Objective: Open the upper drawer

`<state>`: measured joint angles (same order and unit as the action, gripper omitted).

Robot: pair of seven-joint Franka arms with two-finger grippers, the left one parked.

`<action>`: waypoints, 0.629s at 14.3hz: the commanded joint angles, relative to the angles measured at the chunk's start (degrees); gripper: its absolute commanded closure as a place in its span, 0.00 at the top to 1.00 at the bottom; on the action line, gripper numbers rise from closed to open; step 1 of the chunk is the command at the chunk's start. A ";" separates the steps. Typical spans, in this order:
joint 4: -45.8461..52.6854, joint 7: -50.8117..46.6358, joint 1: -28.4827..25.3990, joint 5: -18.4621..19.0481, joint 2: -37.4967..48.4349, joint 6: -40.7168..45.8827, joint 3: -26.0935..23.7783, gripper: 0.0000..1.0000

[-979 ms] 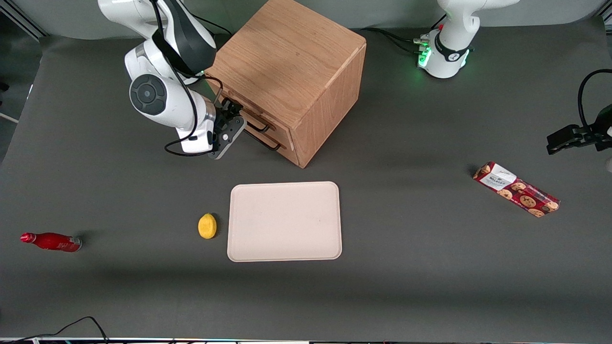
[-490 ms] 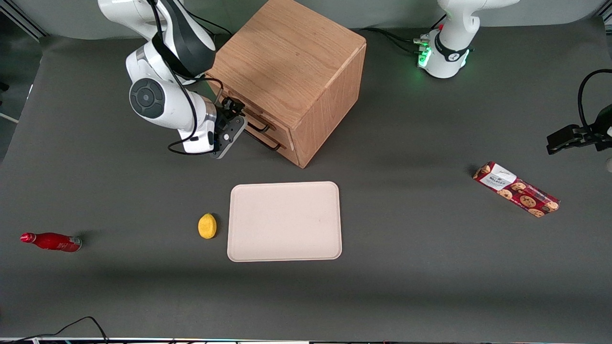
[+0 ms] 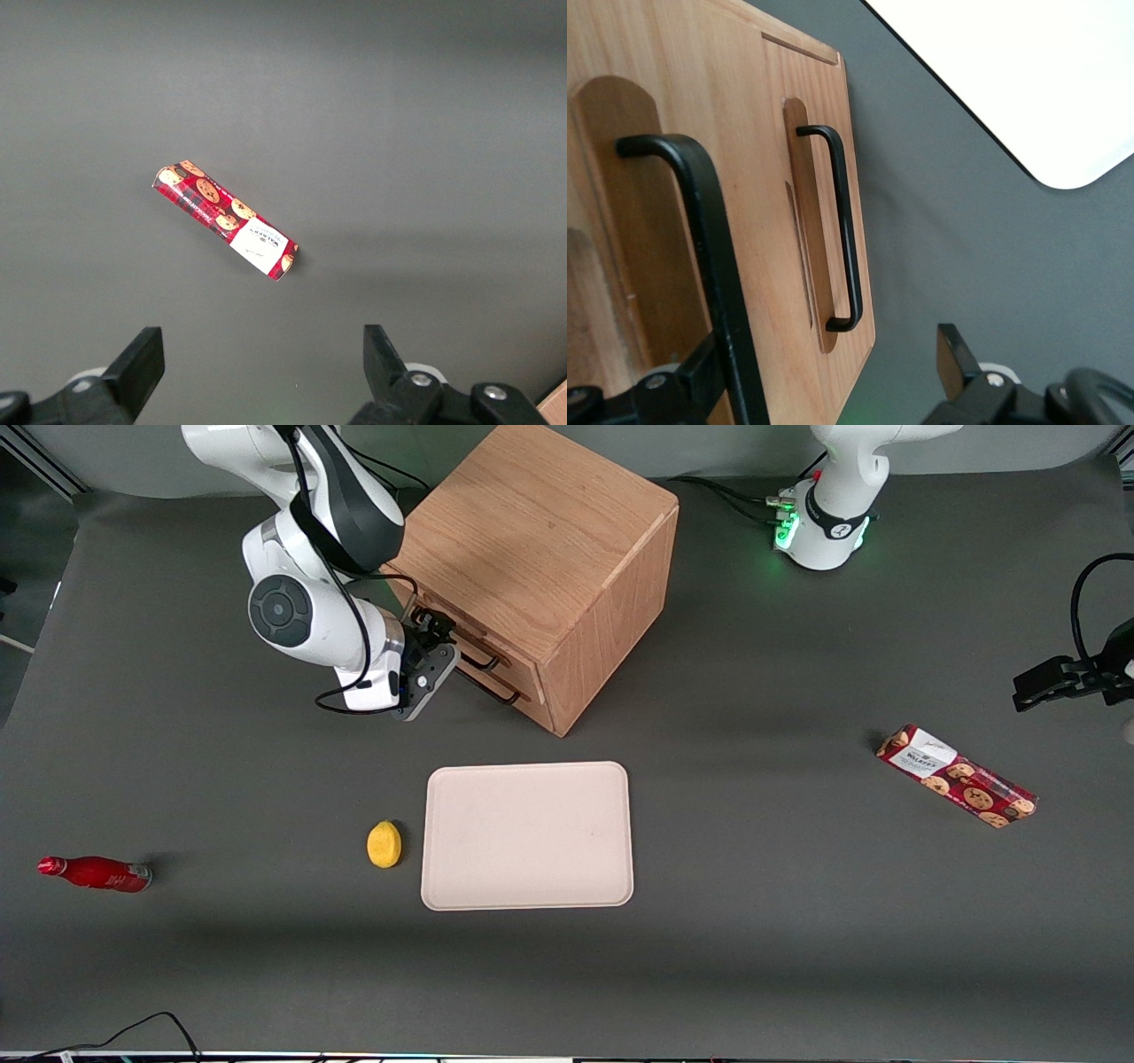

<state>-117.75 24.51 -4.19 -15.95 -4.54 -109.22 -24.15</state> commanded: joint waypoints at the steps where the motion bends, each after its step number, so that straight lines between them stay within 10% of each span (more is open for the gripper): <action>1: -2.30 1.77 0.14 -1.89 1.64 -2.23 -0.55 1.00; 9: -3.89 1.60 0.14 -1.54 1.47 -5.83 -0.55 1.00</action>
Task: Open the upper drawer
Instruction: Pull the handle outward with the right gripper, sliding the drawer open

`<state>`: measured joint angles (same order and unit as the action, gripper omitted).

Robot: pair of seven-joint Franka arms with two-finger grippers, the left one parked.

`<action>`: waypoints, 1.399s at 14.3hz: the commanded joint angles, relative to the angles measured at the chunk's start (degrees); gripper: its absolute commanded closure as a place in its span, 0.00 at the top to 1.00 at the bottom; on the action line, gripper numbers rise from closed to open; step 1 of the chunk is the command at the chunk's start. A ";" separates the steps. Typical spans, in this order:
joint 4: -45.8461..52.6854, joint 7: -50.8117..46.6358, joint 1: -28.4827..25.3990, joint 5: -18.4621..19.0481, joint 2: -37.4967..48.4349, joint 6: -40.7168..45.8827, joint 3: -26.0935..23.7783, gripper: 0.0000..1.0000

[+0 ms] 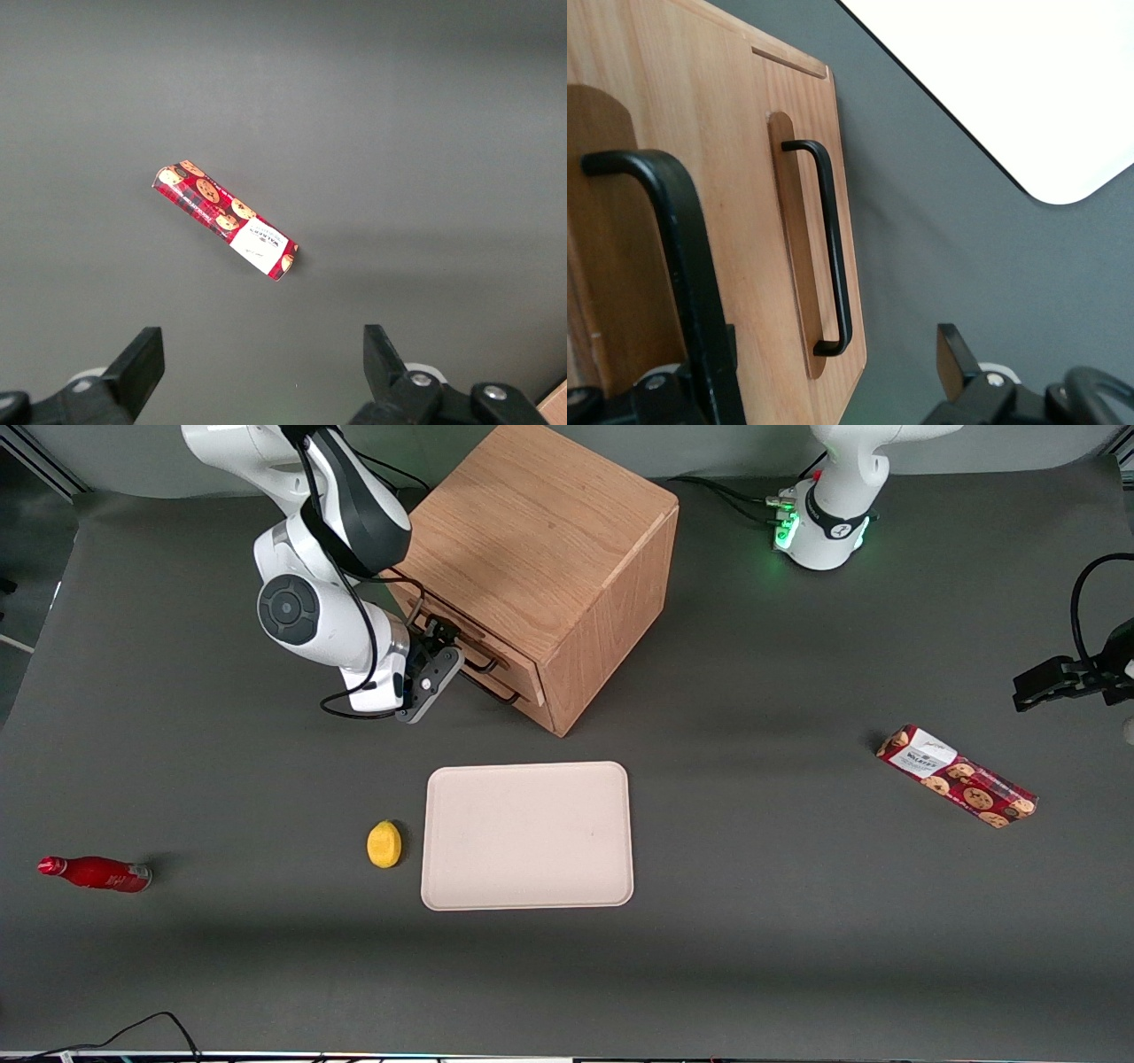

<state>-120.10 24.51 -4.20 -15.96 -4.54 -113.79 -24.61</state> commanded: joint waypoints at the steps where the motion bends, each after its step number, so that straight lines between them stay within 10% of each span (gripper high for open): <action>1: -1.54 1.59 0.16 -1.53 1.46 -1.25 -0.09 1.00; 20: 1.53 5.19 0.78 2.95 -2.05 -3.54 6.32 1.00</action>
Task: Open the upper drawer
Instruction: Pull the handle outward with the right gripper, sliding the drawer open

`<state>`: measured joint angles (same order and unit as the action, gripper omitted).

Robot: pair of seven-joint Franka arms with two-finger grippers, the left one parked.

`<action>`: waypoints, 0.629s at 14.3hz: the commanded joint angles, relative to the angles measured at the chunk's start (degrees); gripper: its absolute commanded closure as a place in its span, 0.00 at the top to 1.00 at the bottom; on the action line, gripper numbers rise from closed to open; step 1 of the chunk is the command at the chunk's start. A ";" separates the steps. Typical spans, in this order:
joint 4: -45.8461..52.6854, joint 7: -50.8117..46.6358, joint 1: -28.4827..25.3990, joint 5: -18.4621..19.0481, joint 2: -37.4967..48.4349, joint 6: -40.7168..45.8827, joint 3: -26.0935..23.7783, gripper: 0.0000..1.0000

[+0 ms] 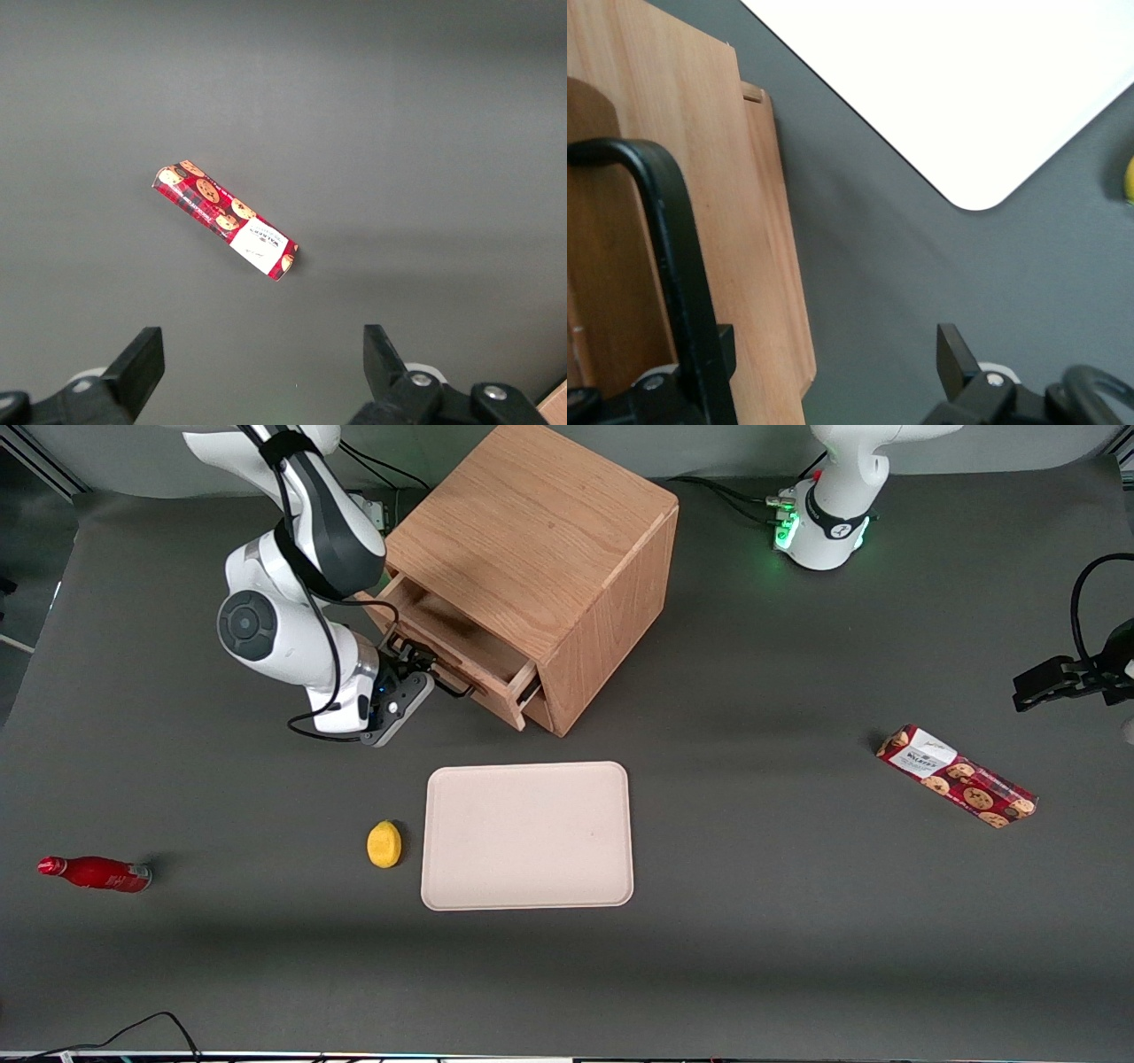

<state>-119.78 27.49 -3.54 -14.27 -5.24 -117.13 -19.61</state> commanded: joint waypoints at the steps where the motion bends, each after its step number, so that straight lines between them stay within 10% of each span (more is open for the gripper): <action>1: 1.57 2.83 0.11 1.26 -1.61 -0.20 1.94 1.00; 9: 5.96 3.36 0.20 3.28 -4.25 -0.20 6.34 1.00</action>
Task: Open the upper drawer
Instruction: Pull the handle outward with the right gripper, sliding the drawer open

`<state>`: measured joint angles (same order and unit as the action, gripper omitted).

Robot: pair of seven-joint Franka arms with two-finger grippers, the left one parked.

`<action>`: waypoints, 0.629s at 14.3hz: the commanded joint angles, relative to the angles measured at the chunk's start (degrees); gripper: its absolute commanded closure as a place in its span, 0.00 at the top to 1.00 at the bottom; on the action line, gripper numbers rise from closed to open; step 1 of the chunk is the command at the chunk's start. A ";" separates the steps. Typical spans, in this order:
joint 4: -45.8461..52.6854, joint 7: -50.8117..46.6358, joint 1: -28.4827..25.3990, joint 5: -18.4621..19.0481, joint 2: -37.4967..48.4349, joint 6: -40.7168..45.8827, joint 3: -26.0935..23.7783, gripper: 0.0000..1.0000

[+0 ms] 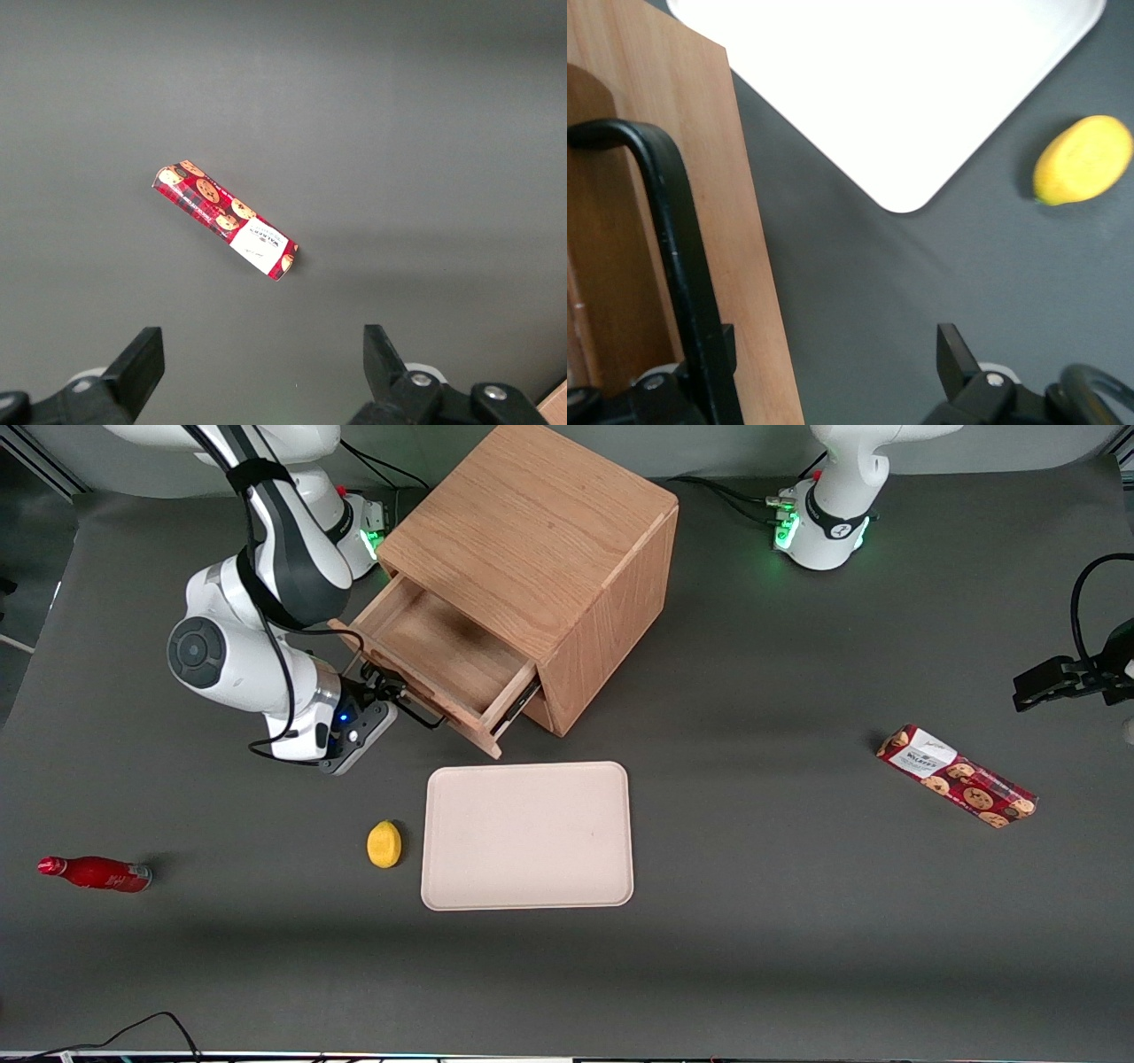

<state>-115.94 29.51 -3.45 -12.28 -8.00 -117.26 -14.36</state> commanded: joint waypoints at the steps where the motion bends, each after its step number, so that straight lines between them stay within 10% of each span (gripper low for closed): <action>1: 2.38 1.34 0.11 1.38 -1.92 -0.07 1.18 1.00; 9: 4.41 6.17 0.11 1.47 -2.98 0.02 6.27 1.00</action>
<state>-113.05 33.24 -3.42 -11.61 -9.93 -117.26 -9.38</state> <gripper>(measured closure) 0.000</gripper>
